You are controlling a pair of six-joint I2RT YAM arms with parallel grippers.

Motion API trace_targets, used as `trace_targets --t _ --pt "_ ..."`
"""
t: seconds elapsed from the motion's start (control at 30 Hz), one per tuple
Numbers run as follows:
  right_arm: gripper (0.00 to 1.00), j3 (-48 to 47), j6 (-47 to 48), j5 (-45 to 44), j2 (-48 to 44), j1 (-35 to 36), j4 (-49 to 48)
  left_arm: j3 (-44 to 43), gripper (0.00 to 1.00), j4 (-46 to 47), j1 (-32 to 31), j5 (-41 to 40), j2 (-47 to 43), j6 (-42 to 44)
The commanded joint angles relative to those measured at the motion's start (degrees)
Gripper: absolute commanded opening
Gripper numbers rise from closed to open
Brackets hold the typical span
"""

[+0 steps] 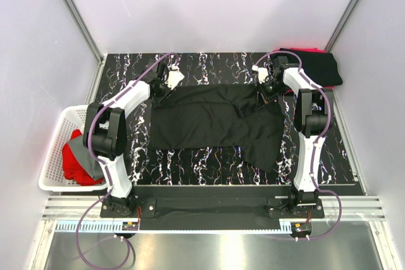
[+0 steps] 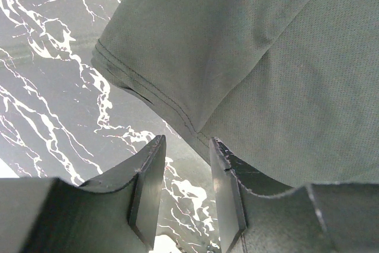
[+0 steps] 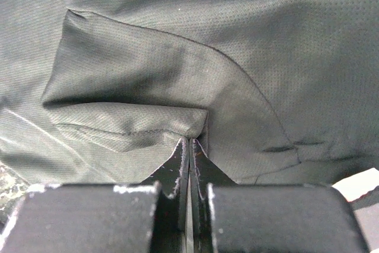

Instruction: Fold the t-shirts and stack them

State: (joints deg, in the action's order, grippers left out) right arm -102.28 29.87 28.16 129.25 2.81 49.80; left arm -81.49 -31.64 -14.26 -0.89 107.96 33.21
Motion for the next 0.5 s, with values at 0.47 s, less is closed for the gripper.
trace_targets --t 0.47 --pt "0.01 12.36 -5.17 5.24 -18.77 -0.26 2.41 -3.23 0.40 0.96 -0.24 0.36 1.02 -0.34"
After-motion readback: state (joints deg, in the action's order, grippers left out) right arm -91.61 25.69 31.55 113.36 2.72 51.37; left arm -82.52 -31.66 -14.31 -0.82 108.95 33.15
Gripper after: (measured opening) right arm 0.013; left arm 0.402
